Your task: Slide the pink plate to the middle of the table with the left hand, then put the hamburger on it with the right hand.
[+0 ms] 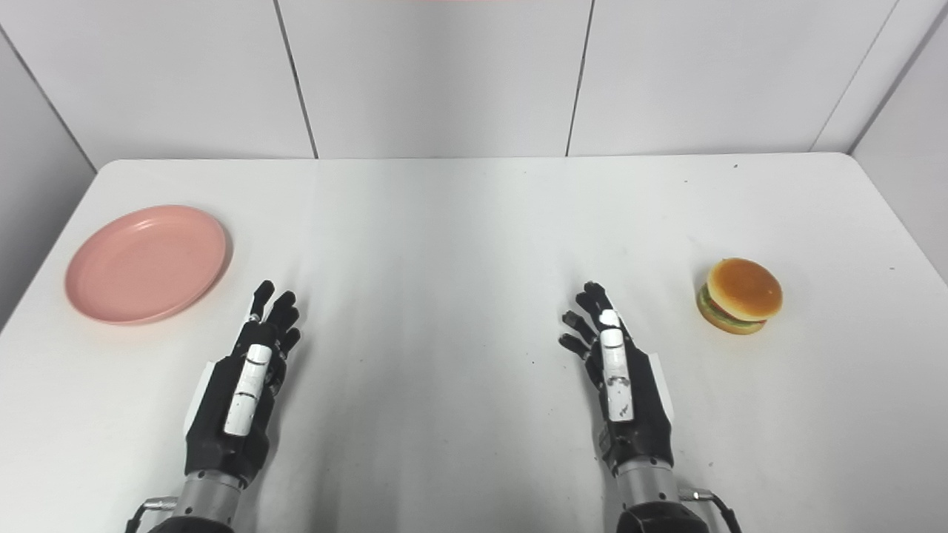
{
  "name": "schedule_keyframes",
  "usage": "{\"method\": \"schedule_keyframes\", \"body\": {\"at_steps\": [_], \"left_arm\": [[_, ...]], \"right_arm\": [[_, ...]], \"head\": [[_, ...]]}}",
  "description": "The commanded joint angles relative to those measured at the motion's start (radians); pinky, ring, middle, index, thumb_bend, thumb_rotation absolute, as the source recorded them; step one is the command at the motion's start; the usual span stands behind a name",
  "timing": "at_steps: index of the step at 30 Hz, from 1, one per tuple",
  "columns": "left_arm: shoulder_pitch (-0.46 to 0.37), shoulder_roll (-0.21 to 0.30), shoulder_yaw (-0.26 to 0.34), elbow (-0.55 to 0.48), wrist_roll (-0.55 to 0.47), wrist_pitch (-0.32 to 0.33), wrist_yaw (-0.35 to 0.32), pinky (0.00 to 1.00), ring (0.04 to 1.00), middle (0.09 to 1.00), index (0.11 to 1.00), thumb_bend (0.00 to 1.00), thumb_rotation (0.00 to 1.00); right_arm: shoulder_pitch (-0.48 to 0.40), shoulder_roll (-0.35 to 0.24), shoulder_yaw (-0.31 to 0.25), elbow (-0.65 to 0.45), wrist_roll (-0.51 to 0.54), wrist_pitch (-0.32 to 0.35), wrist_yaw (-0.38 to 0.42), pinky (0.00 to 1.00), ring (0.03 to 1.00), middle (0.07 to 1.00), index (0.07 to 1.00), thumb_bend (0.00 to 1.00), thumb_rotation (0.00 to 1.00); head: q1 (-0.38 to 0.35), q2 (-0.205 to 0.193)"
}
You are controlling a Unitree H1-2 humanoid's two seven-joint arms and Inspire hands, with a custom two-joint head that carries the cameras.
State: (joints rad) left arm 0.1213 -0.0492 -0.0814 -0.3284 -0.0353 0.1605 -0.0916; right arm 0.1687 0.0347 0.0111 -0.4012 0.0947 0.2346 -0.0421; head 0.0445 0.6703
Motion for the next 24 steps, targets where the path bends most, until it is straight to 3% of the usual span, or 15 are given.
{"method": "schedule_keyframes", "body": {"at_steps": [1, 10, 15, 24], "left_arm": [[0.000, 0.010, -0.001, -0.013, 0.006, -0.039, 0.004, 1.00, 0.986, 0.969, 1.000, 0.77, 0.80], [0.002, 0.005, 0.002, -0.010, 0.000, -0.053, 0.007, 1.00, 0.989, 0.972, 1.000, 0.78, 0.80], [0.002, -0.006, 0.009, 0.003, 0.000, -0.100, 0.021, 0.98, 0.964, 0.953, 1.000, 0.76, 0.79], [-0.003, -0.001, 0.006, 0.013, -0.011, -0.104, 0.021, 0.99, 0.970, 0.959, 1.000, 0.75, 0.79]], "right_arm": [[0.077, -0.003, 0.002, -0.036, 0.003, 0.000, 0.011, 0.83, 0.862, 0.916, 0.899, 0.67, 1.00], [0.078, -0.004, 0.000, -0.045, 0.008, 0.014, 0.015, 0.83, 0.865, 0.918, 0.900, 0.67, 1.00], [0.077, -0.008, -0.002, -0.042, 0.008, 0.013, 0.018, 0.83, 0.865, 0.915, 0.895, 0.67, 1.00], [0.074, -0.011, -0.004, -0.035, 0.008, 0.018, 0.020, 0.84, 0.868, 0.921, 0.904, 0.67, 1.00]], "head": [[0.001, -0.001], [0.004, 0.001], [0.008, 0.001], [0.011, 0.001]]}}
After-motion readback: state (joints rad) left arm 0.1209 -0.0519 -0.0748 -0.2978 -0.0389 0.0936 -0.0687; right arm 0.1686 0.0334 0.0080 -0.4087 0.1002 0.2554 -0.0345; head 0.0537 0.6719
